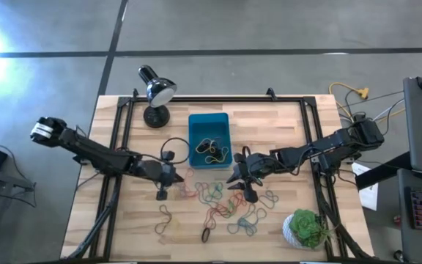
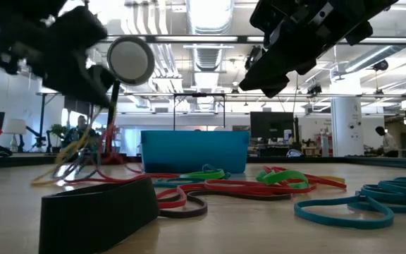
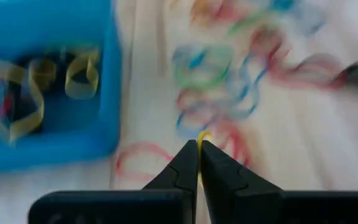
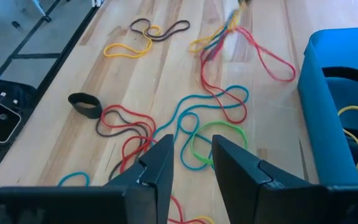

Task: Pick and place rubber bands into bin
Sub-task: Put the yellow rubber band into the blue bin

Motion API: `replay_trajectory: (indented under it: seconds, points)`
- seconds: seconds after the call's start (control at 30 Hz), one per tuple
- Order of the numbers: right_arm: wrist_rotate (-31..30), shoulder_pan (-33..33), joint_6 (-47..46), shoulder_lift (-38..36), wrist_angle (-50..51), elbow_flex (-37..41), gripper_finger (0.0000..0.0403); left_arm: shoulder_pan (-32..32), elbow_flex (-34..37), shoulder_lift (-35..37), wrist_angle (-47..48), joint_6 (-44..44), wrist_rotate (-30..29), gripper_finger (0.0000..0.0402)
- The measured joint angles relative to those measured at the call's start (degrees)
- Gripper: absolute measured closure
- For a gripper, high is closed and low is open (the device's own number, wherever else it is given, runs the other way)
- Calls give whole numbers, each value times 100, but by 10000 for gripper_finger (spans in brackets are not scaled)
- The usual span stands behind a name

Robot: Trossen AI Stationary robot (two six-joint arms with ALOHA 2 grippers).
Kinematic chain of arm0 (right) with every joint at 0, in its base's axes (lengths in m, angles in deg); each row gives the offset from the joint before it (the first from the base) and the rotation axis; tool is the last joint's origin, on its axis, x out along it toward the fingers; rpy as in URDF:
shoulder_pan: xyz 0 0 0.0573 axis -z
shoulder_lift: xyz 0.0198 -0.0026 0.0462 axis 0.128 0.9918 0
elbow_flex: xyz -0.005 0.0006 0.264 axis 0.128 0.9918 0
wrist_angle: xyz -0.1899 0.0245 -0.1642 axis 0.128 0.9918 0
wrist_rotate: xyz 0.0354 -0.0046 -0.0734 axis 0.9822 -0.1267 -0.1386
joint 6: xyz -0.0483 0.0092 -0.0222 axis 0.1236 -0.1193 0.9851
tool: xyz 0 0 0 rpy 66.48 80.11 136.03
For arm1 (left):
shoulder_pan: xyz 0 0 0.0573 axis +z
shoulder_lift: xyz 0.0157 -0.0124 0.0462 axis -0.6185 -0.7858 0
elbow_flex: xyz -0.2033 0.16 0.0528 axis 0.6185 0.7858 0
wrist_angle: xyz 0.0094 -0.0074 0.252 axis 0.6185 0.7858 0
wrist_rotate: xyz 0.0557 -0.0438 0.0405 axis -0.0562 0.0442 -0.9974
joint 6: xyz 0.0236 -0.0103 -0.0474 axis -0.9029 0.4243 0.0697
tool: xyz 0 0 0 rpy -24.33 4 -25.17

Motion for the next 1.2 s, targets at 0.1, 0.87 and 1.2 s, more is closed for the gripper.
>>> replay_trajectory:
  seconds: [0.1, 0.87, 1.2]
  points:
    - [0, 0, 1, 0, 4, 16, 298, 0, 3, 184, -614, -428, 543, 401]
    - [-138, 1, 2, 0, -2, 133, 298, -9, 5, 317, -3553, -1783, 1908, 402]
    - [-280, 2, 45, 0, -20, 174, 298, -7, 1, 190, -3086, -1241, 1758, 402]
